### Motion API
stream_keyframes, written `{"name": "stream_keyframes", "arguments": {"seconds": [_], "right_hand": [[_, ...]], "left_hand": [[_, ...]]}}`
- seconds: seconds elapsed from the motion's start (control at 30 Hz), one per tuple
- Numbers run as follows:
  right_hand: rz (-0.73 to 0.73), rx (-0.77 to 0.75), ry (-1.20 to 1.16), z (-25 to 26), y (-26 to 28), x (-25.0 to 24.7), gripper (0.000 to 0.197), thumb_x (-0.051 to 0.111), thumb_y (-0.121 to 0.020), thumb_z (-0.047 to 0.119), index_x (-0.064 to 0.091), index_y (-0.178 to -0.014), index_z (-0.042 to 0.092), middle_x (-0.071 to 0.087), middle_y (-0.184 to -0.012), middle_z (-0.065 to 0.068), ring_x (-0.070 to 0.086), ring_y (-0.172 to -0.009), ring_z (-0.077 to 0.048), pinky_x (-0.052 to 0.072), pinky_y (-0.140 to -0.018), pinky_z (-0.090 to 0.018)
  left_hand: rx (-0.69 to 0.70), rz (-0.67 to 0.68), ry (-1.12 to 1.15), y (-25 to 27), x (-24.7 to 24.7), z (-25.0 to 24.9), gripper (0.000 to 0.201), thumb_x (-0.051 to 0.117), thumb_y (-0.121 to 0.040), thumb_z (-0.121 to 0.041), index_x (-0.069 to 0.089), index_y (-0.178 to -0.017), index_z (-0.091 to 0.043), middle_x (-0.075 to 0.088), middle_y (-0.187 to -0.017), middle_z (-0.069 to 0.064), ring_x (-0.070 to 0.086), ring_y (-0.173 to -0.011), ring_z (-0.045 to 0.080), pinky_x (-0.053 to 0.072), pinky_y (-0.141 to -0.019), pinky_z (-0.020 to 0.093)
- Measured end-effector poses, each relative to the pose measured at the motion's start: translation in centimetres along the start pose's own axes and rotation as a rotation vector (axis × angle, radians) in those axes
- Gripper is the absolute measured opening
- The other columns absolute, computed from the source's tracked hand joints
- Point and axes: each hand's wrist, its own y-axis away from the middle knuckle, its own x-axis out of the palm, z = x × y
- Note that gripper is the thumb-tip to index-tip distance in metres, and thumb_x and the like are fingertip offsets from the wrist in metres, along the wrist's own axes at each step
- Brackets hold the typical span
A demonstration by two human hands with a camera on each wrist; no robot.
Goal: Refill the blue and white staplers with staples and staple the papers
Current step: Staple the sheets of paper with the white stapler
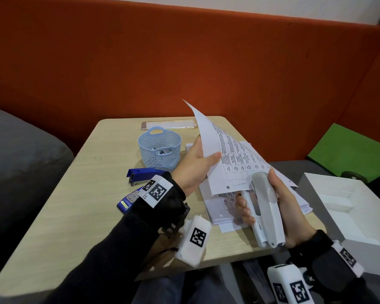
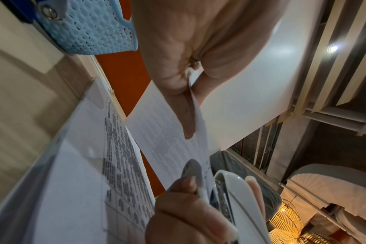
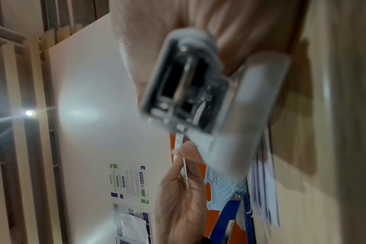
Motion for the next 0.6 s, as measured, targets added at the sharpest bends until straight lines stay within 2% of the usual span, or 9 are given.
{"name": "stream_keyframes", "arguments": {"seconds": [0.13, 0.3, 0.4, 0.47, 0.6], "right_hand": [[-0.024, 0.001, 0.030, 0.00, -0.07, -0.11, 0.067, 0.046, -0.083, 0.065, 0.064, -0.090, 0.002, 0.053, -0.071, -0.015, 0.047, -0.053, -0.020, 0.043, -0.046, -0.027], [0.024, 0.020, 0.027, -0.09, -0.15, -0.22, 0.064, 0.064, -0.074, 0.064, 0.063, -0.082, 0.001, 0.054, -0.071, -0.014, 0.048, -0.053, -0.019, 0.044, -0.046, -0.026], [-0.001, 0.019, 0.031, -0.04, -0.10, -0.01, 0.065, 0.051, -0.081, 0.065, 0.063, -0.076, 0.001, 0.052, -0.069, -0.013, 0.046, -0.052, -0.018, 0.043, -0.045, -0.025], [-0.015, 0.019, 0.036, 0.00, -0.13, 0.01, 0.065, 0.050, -0.081, 0.065, 0.063, -0.074, 0.002, 0.052, -0.068, -0.012, 0.046, -0.051, -0.018, 0.043, -0.044, -0.025], [0.023, 0.035, 0.044, -0.10, -0.34, -0.45, 0.061, 0.075, -0.065, 0.061, 0.063, -0.076, 0.002, 0.053, -0.068, -0.011, 0.047, -0.051, -0.018, 0.044, -0.045, -0.025]], "left_hand": [[0.006, 0.004, 0.004, 0.02, -0.06, -0.08, 0.051, 0.043, -0.097, 0.006, 0.032, -0.145, -0.011, 0.054, -0.139, 0.013, 0.053, -0.127, 0.028, 0.042, -0.107, 0.048], [0.006, -0.002, 0.004, -0.14, -0.16, 0.15, 0.052, 0.043, -0.097, 0.007, 0.032, -0.145, -0.011, 0.053, -0.140, 0.013, 0.052, -0.128, 0.028, 0.040, -0.108, 0.048], [0.003, 0.002, 0.001, -0.14, -0.14, 0.18, 0.052, 0.043, -0.097, 0.007, 0.032, -0.145, -0.011, 0.054, -0.139, 0.013, 0.052, -0.128, 0.028, 0.042, -0.107, 0.044], [0.007, 0.003, 0.005, -0.13, -0.13, 0.17, 0.052, 0.043, -0.097, 0.007, 0.032, -0.145, -0.010, 0.054, -0.139, 0.013, 0.052, -0.128, 0.027, 0.043, -0.106, 0.043], [0.010, 0.008, 0.003, -0.11, -0.13, 0.22, 0.052, 0.043, -0.097, 0.007, 0.032, -0.144, -0.011, 0.054, -0.139, 0.014, 0.053, -0.128, 0.028, 0.041, -0.108, 0.046]]}}
